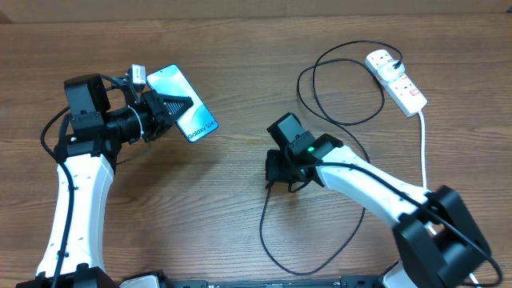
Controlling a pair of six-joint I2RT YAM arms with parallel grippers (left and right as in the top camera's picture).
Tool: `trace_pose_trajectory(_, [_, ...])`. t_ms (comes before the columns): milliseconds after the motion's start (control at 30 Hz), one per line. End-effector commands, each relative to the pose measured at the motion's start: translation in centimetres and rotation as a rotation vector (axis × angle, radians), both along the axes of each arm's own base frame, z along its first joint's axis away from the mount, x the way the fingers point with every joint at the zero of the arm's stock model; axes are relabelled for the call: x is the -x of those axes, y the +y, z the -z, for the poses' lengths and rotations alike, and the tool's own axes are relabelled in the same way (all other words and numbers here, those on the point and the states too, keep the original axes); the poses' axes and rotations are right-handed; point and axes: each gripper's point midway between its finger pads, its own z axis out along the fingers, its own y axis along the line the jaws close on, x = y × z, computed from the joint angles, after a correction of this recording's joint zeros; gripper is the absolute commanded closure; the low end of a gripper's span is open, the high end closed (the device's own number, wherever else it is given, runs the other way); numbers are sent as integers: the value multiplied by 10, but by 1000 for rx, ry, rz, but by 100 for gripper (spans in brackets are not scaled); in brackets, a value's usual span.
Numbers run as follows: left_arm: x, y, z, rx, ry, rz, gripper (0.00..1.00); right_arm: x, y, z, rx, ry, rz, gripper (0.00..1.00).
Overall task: Plug charger to phone and switch on socket
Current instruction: 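Lift the cable plug with the right gripper while left holds phone upright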
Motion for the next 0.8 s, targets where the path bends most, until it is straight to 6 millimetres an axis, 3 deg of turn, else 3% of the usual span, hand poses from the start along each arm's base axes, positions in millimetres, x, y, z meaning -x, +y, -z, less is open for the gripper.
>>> trace_pose_trajectory(0, [-1, 0, -5, -19, -44, 19, 96, -3, -1, 15, 2, 30, 60, 89])
trace_pose_trajectory(100, [-1, 0, -5, -19, -44, 19, 96, -6, -3, 15, 1, 27, 69, 76])
trace_pose_trajectory(167, [-1, 0, -5, -20, -46, 21, 96, -7, -5, 16, 4, 24, 73, 62])
trace_pose_trajectory(300, [-1, -1, -4, -20, -40, 20, 96, -16, -14, 14, 7, 22, 106, 59])
trace_pose_trajectory(400, [0, -1, -4, -25, -45, 25, 96, -21, -25, 13, 17, 28, 116, 52])
trace_pose_trajectory(500, [0, -1, -4, -29, -50, 28, 96, -20, -13, 8, -70, 25, -21, 39])
trace_pose_trajectory(533, [0, -1, -4, -29, -49, 28, 96, -23, -18, 7, -65, 19, -32, 32])
trace_pose_trajectory(567, [0, -1, -4, -29, -49, 28, 96, -26, -24, 8, -44, 18, -8, 32])
trace_pose_trajectory(633, [0, -1, -3, -31, -49, 30, 96, -37, -62, 15, 64, 27, 163, 33])
trace_pose_trajectory(700, [1, -1, -2, -35, -48, 34, 96, -41, -81, 16, 88, 42, 209, 33])
trace_pose_trajectory(767, [2, -1, -2, -36, -47, 37, 96, -40, -77, 15, 38, 53, 146, 34])
